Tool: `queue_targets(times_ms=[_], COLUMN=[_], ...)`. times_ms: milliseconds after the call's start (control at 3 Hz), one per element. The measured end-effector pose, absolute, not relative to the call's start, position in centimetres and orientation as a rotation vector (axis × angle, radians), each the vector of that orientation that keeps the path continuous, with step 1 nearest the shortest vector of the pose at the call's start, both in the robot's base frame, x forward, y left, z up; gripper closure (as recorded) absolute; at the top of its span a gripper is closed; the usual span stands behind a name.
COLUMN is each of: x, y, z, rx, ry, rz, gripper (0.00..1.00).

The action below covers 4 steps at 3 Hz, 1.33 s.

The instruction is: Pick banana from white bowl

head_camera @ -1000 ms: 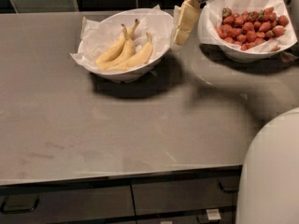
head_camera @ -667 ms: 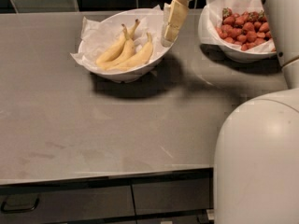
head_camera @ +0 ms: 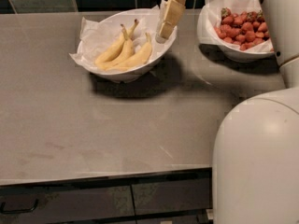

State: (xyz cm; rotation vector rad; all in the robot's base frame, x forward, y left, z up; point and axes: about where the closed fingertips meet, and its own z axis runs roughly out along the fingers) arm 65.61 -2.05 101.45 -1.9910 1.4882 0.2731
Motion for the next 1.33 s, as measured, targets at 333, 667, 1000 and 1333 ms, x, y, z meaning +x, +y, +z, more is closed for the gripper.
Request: queue_targets(times_ms=[333, 667, 1000, 1333], x=[66.5, 67.9, 68.8, 69.0], y=[-1.3, 0.5, 2.3, 2.6], z=[101.5, 100.7, 98.5, 95.8], rx=[-1.98, -2.007, -2.042, -2.06], ry=[1.474, 1.433, 1.416, 1.444], rz=[0.262, 0.275, 0.335, 0.407], gripper=[0.05, 0.12, 0.19, 0.17])
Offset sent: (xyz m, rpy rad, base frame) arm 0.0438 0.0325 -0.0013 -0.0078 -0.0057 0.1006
